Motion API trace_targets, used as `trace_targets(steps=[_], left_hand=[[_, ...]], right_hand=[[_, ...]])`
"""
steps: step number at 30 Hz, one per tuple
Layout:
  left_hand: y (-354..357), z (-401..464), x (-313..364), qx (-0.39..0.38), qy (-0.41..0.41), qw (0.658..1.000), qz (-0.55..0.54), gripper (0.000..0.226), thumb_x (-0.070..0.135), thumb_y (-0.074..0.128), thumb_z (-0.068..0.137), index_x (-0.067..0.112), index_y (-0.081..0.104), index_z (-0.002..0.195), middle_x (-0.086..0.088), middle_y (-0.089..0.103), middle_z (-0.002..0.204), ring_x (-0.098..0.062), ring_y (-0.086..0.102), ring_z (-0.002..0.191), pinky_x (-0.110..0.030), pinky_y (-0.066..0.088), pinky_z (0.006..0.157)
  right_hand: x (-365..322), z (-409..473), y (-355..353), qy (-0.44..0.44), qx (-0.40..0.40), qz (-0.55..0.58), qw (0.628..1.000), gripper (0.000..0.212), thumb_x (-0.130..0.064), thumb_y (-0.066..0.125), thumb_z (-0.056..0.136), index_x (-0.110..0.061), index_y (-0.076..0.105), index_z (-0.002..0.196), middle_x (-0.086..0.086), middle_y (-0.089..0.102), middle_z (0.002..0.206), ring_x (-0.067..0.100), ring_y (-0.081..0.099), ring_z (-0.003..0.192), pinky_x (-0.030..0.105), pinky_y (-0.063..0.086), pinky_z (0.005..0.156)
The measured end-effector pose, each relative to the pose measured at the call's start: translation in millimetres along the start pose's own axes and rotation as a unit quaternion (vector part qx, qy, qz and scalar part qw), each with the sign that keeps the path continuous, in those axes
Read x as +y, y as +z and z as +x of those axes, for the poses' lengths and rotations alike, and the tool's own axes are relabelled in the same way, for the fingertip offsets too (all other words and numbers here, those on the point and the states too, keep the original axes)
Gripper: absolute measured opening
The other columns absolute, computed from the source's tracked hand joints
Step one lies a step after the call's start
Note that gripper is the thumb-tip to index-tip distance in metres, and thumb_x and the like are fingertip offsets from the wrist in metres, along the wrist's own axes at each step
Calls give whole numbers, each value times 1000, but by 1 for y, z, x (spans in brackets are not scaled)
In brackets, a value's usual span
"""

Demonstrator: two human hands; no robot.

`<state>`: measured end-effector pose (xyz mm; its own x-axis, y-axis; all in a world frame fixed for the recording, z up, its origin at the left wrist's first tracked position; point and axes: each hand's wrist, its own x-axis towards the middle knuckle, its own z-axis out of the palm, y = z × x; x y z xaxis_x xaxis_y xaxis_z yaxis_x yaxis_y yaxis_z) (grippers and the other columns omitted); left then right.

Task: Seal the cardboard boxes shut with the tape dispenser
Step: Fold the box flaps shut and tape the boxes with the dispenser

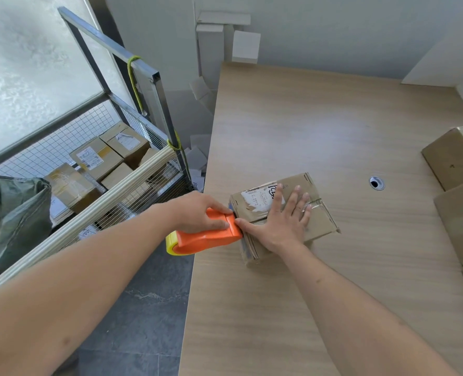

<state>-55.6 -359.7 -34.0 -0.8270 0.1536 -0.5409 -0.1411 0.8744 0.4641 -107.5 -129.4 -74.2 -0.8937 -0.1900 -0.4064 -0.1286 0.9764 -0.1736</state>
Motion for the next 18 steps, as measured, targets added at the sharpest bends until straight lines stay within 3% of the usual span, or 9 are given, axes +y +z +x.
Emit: trace_targets(steps=[6, 11, 15, 18], left_hand=[[-17, 3, 24, -11, 1, 994, 108, 58, 71, 57, 87, 52, 49, 142, 11, 52, 144, -20, 51, 126, -41, 47, 100], [14, -13, 24, -1, 2, 967, 254, 50, 65, 57, 88, 45, 57, 134, 5, 63, 122, -23, 60, 112, -40, 53, 88], [54, -22, 2, 25, -30, 986, 164, 55, 72, 50, 87, 55, 45, 139, 7, 64, 128, -22, 59, 117, -40, 52, 91], [54, -26, -3, 84, -18, 983, 160, 56, 75, 45, 88, 61, 37, 142, 5, 66, 120, -22, 62, 109, -37, 49, 81]], right_hand=[[2, 1, -1, -2, -14, -1, 1000, 149, -111, 23, 47, -24, -34, 153, 22, -40, 157, 42, -39, 144, 59, -17, 119], [2, 0, -2, -1, -21, 9, 1000, 150, -113, 20, 45, -24, -36, 152, 21, -40, 157, 41, -40, 144, 59, -17, 119], [4, 3, -1, -5, -14, 8, 1000, 149, -113, 20, 46, -24, -36, 152, 22, -40, 157, 42, -41, 143, 59, -18, 119], [3, 2, 0, -9, -8, 12, 1000, 149, -112, 25, 47, -24, -32, 154, 22, -37, 159, 42, -39, 144, 58, -17, 120]])
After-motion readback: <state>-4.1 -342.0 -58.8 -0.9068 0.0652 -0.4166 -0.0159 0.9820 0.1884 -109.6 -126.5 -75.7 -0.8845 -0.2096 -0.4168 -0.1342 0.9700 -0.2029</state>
